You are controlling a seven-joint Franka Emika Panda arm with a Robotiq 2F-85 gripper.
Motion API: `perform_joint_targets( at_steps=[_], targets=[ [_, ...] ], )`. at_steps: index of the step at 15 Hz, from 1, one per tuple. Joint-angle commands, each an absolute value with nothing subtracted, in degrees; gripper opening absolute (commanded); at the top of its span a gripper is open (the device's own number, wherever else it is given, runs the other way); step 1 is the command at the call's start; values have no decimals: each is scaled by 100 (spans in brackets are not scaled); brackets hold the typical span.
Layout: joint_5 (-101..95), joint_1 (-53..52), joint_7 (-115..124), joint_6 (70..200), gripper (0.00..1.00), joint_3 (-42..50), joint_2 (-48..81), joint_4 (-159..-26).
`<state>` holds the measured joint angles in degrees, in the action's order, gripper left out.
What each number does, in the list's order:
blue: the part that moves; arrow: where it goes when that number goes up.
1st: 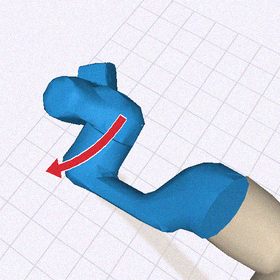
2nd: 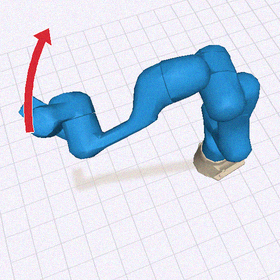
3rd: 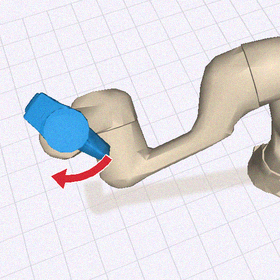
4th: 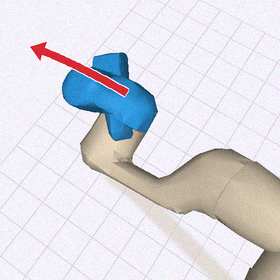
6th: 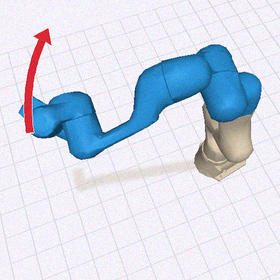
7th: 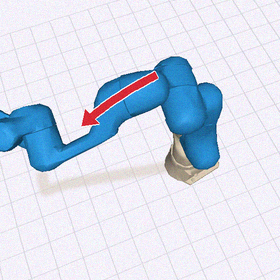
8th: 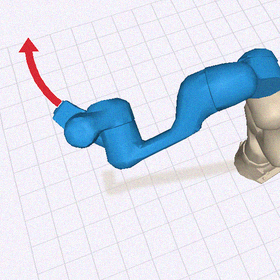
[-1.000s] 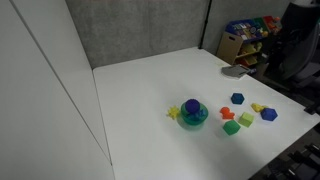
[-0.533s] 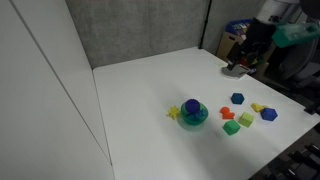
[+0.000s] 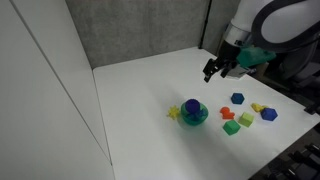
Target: Move the purple ball from the bowl to the dark blue block
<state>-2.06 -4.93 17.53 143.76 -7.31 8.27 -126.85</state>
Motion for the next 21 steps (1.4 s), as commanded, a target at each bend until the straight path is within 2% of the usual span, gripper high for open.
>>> perform_joint_targets(
  at_steps=[1, 12, 21],
  targets=[
    [-251, -652, 1764, 14591, 100, -595, 1533, -12202],
    [-745, -1474, 2473, 14461, 100, 235, 3476, -10854],
    [-792, -1980, 2633, 14315, 100, 597, 4377, -10079]
  ],
)
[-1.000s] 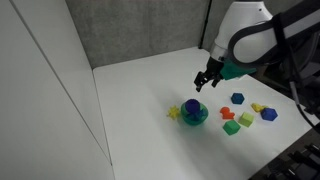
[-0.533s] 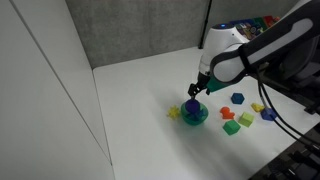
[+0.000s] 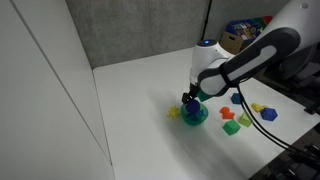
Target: Move the purple ball from the bowl to the dark blue block
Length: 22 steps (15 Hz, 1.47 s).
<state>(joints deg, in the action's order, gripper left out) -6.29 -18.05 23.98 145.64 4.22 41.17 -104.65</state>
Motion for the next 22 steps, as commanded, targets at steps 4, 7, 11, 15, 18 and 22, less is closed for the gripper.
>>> perform_joint_targets(
  at_steps=[4, 7, 11, 15, 18, 22],
  targets=[
    [-793, -2071, 2674, 14122, 100, 692, 4598, -9872],
    [-907, -2171, 2743, 13985, 100, 812, 4716, -9749],
    [-1121, -2265, 2842, 13977, 100, 875, 4827, -9667],
    [-1205, -2326, 2870, 14009, 100, 861, 4906, -9659],
    [-1234, -2349, 2839, 13993, 73, 868, 4889, -9684],
    [-1220, -2322, 2821, 14036, 59, 862, 4615, -9882]
  ],
)
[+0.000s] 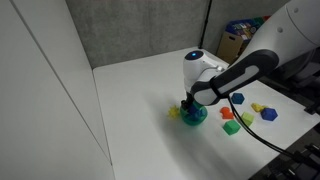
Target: Move the purple ball from the bowl to the dark blue block
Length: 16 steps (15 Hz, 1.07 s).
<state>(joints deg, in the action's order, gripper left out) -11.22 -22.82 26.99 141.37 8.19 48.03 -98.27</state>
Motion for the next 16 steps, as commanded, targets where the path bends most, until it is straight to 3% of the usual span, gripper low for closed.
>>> perform_joint_targets(
  at_steps=[1, 11, 16],
  targets=[
    [-1207, -2313, 2812, 14038, 54, 850, 4495, -9964],
    [-1165, -1864, 2867, 13943, 43, 911, 3515, -10088],
    [-1197, -1506, 2985, 13967, 43, 1137, 3537, -10230]
  ],
)
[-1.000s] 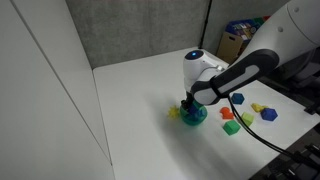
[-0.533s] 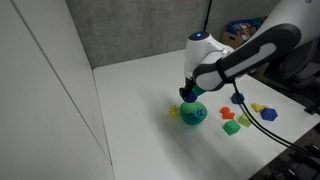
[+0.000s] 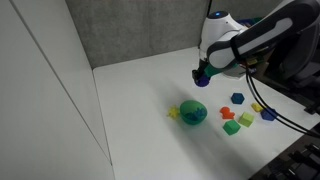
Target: Move the purple ball from the bowl to the dark blue block
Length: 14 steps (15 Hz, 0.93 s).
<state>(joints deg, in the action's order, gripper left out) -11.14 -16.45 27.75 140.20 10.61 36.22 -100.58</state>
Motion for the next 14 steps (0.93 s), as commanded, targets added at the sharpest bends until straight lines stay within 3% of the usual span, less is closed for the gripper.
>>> perform_joint_targets(
  at_steps=[1, 14],
  targets=[
    [-1193, -1436, 2994, 13983, 43, 1176, 3545, -10311],
    [-1152, -457, 3363, 14043, 43, 2030, 3814, -10992]
  ],
)
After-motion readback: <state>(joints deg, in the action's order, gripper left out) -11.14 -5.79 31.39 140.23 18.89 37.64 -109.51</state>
